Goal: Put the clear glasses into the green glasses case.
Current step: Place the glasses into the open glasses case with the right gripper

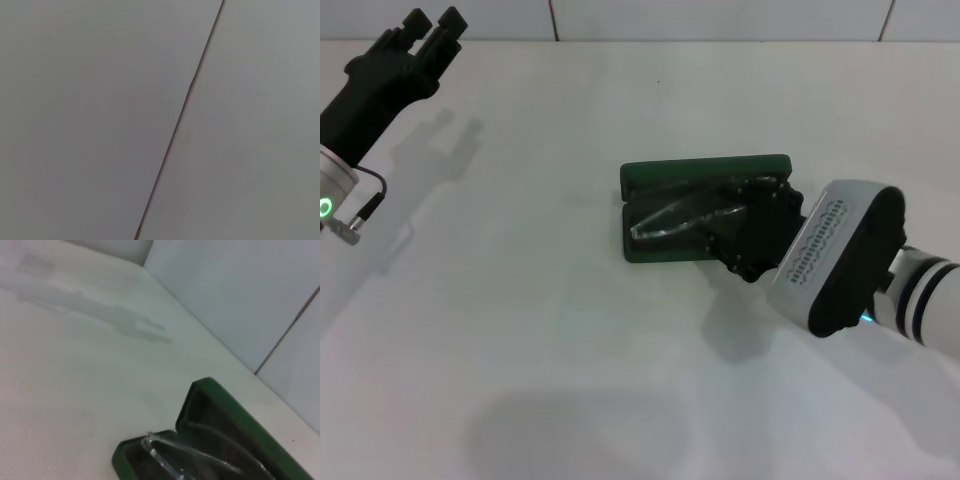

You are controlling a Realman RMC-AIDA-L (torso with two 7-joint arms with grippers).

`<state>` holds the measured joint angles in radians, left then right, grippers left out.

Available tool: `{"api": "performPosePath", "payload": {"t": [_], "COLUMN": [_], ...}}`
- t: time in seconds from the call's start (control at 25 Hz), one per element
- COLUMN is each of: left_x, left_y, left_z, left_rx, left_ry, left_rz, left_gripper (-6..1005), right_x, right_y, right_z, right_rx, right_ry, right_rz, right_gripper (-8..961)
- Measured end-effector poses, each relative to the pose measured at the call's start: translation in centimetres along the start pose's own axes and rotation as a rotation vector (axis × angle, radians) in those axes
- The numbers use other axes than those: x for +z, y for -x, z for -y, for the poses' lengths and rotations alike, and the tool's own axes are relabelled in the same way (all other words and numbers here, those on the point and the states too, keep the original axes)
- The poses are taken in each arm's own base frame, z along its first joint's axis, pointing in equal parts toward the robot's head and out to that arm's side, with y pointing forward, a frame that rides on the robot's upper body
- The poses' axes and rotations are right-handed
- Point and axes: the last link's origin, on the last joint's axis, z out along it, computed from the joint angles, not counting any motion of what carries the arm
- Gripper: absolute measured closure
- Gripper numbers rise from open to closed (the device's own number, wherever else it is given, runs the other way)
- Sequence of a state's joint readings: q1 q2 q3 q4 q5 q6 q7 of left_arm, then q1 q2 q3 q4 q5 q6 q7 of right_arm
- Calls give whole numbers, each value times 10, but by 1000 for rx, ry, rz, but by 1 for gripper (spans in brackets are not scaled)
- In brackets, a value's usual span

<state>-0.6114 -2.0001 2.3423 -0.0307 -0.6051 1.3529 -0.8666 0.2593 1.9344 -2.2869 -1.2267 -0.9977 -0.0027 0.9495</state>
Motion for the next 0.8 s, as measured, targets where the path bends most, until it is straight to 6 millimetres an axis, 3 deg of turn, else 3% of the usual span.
{"api": "performPosePath", "payload": {"t": [0.36,0.8], "left_x": [0,-1], "left_y": [-1,0], "left_z": [0,1], "left_rx": [2,1], "left_ry": [0,-2], "left_rz": [0,1], "left_gripper": [453,454], "right_x": [-8,-22], "right_y": [2,1], "right_z": [11,-1], "right_rx": [69,105], "right_ry": [29,268], "right_rz": [34,129], "right_gripper": [498,501]}}
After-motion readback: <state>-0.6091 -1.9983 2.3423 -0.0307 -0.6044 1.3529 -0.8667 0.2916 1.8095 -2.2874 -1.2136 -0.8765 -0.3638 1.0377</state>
